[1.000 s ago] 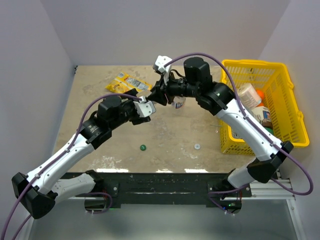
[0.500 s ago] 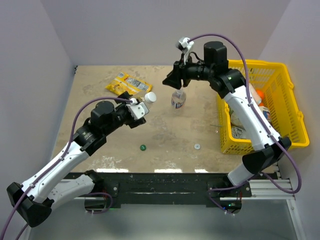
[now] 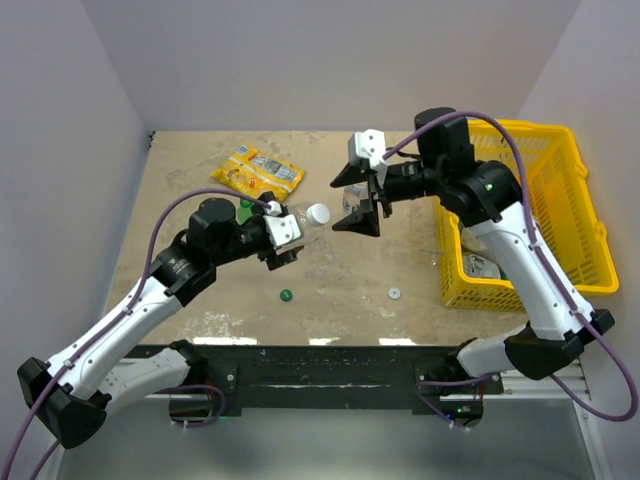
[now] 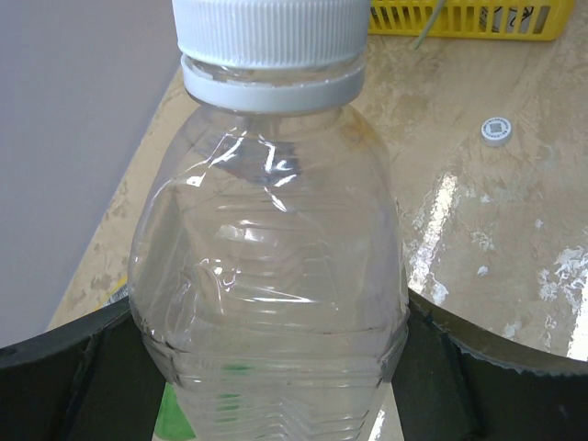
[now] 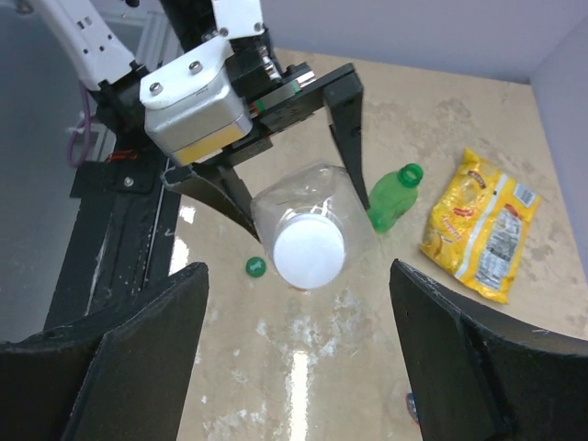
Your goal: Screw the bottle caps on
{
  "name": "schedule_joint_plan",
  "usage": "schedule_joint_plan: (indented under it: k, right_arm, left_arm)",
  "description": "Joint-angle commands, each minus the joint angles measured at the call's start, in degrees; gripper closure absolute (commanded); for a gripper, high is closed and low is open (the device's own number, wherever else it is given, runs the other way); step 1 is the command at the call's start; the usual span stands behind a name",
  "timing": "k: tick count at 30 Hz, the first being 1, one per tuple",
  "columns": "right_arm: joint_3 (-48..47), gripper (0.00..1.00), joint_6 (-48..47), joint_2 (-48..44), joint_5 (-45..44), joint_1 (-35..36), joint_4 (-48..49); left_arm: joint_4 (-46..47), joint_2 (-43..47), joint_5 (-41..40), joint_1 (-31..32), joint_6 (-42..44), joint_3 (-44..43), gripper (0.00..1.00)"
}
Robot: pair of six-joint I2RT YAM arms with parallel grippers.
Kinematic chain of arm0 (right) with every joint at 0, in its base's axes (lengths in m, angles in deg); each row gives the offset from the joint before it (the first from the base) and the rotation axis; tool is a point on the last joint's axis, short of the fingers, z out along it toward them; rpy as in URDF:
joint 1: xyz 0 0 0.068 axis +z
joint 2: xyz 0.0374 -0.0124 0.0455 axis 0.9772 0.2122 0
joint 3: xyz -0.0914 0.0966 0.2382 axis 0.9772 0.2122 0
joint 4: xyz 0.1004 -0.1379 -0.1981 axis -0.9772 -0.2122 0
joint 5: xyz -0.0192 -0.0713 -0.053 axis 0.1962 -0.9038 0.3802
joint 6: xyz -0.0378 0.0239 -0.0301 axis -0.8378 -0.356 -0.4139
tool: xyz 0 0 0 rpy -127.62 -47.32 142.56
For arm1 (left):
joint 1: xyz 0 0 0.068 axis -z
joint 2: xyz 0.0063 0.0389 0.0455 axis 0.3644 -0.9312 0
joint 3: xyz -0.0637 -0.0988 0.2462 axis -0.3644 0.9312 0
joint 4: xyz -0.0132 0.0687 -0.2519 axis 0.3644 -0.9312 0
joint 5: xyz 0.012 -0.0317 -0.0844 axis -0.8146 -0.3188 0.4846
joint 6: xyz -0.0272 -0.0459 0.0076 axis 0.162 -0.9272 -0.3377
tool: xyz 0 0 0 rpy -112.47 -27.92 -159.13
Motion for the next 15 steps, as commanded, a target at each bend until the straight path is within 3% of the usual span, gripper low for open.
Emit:
schedule_joint_plan:
  k: [1, 15]
  right_arm:
    - [-0.2, 0.18, -4.3, 1.7, -3.6, 4.5, -3.8]
    - [0.6, 0.28, 1.0, 4.0, -5.8, 6.1, 1.8]
  left_arm:
    - [3.2, -0.1, 3.3, -0.3, -1.6, -4.1, 1.0]
    - [3.7, 0.2, 4.3, -0.4, -1.2, -4.8, 1.0]
